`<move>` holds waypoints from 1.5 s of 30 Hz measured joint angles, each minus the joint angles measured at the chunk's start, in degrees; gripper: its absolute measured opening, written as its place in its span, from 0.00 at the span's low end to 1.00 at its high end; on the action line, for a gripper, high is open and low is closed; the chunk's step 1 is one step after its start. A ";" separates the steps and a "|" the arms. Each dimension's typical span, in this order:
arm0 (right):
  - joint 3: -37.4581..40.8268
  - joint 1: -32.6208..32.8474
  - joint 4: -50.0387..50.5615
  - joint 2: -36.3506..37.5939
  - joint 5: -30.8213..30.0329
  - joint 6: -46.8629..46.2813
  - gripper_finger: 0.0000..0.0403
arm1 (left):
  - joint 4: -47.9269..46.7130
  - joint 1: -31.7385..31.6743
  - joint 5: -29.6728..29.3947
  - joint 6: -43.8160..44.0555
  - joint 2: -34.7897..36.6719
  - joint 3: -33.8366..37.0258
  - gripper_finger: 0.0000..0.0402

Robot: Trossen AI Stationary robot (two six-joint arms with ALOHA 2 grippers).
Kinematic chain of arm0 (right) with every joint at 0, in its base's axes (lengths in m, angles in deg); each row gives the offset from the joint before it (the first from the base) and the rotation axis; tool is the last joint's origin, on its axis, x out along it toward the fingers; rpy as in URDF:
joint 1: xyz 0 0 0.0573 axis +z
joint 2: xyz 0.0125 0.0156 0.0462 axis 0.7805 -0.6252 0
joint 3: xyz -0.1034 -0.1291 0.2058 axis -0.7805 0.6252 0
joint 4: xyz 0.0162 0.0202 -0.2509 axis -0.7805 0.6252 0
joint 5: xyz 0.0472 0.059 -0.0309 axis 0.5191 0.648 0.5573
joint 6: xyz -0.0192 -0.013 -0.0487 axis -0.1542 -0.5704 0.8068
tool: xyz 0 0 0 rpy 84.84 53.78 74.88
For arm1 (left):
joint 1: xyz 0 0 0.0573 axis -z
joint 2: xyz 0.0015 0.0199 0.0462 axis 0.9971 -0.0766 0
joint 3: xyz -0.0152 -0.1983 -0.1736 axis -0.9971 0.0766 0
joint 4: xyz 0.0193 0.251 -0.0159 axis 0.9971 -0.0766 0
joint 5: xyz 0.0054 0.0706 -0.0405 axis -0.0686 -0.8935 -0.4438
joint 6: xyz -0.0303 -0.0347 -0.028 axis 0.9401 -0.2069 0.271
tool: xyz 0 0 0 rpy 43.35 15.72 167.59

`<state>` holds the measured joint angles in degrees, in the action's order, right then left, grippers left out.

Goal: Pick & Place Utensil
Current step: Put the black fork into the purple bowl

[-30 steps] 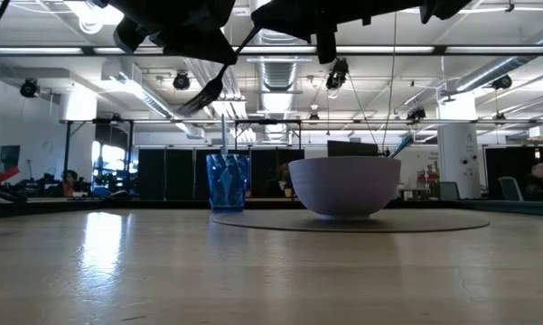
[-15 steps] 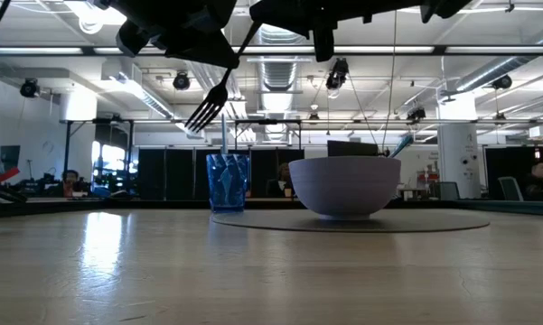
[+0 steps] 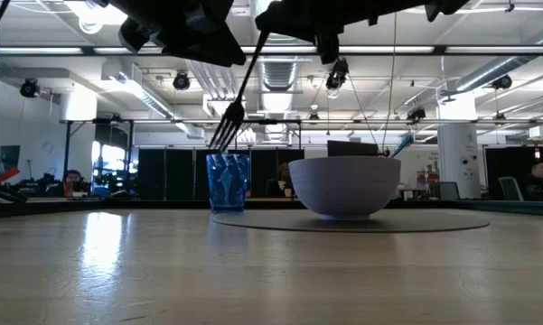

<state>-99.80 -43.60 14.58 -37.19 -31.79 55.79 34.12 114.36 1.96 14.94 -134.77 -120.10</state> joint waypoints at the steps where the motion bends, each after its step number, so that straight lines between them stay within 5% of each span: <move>1: 0.00 0.01 0.79 0.22 0.14 0.00 0.03 | -0.02 -0.02 0.00 0.00 0.00 0.00 0.31; 8: 0.01 -0.48 8.57 5.09 0.72 2.75 0.03 | -0.31 0.00 0.71 3.03 0.14 0.00 0.45; 17: -0.02 -4.10 19.00 16.66 8.90 4.29 0.03 | -0.30 -0.09 6.55 4.49 1.87 0.02 0.46; 28: -0.07 -16.68 22.50 26.34 26.55 3.18 0.03 | -0.87 -0.11 8.10 4.74 1.90 0.02 0.46; 45: -5.81 -34.01 26.01 21.49 47.91 -2.08 0.03 | -0.92 -0.15 9.44 4.70 1.90 0.02 0.45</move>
<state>-105.61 -77.61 40.58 -15.71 16.12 53.71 33.20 114.21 11.40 19.64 -132.87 -120.07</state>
